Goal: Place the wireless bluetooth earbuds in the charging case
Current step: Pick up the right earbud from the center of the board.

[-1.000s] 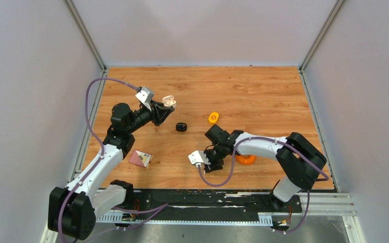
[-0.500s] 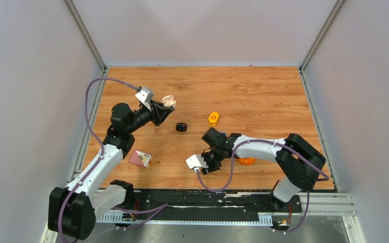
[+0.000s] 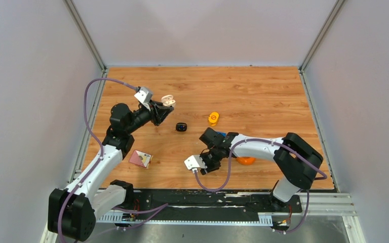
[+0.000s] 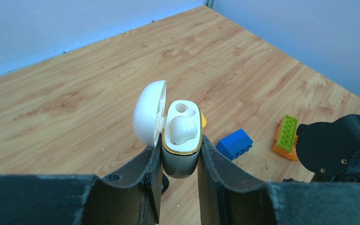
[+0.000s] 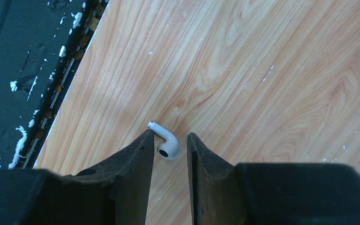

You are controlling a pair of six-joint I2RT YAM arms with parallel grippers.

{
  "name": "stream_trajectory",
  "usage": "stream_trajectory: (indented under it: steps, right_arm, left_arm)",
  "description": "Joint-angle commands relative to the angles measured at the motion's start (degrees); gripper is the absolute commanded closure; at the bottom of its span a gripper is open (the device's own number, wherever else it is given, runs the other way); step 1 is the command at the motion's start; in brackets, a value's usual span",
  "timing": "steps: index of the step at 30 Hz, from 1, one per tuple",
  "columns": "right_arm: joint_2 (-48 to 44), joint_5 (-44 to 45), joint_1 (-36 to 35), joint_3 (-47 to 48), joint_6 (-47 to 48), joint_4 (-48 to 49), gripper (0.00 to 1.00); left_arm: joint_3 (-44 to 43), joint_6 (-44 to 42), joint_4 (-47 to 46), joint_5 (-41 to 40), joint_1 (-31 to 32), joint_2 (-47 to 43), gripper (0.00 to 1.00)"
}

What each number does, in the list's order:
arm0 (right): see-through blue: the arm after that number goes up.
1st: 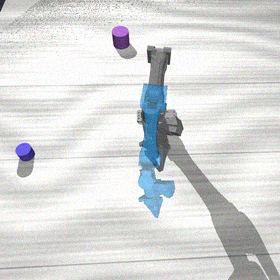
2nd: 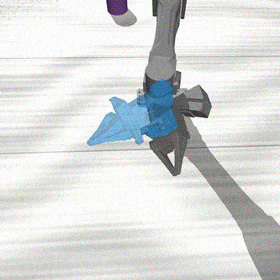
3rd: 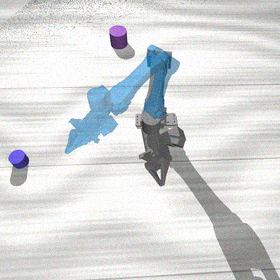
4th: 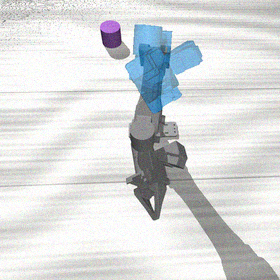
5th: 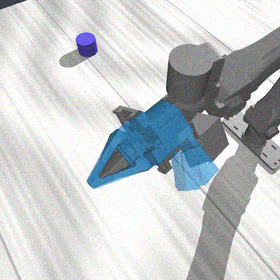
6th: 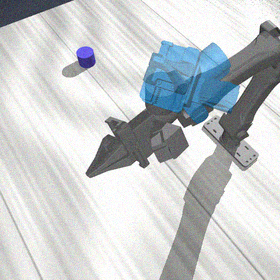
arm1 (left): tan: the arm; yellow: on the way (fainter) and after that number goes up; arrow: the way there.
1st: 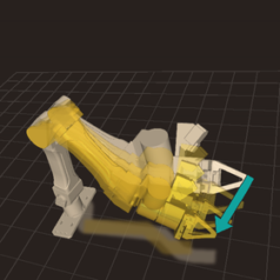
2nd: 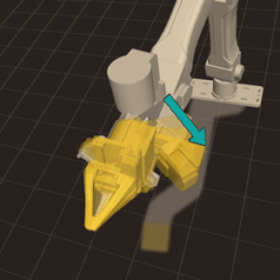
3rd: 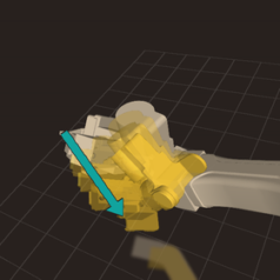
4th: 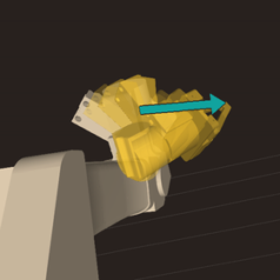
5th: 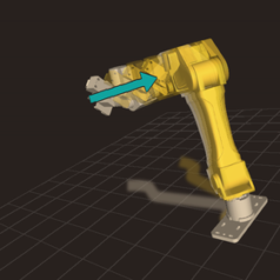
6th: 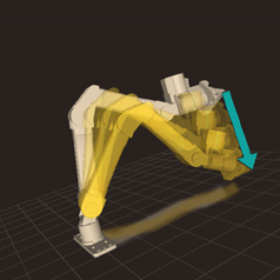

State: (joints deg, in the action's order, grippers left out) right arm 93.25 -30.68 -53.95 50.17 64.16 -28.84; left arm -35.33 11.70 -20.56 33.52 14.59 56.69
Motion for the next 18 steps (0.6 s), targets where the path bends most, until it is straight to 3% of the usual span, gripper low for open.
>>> stream_trajectory:
  steps: [1,18]
  right_arm:
    - [3.3,6.3,0.0,0.9,2.5,-7.2,0.67]
    - [5.0,5.1,1.0,4.1,1.3,-11.4,0.64]
  left_arm:
    - [-0.3,0.7,-2.8,-0.5,-0.4,-1.4,0.99]
    - [0.5,1.5,-3.6,-0.7,-0.4,-1.6,0.99]
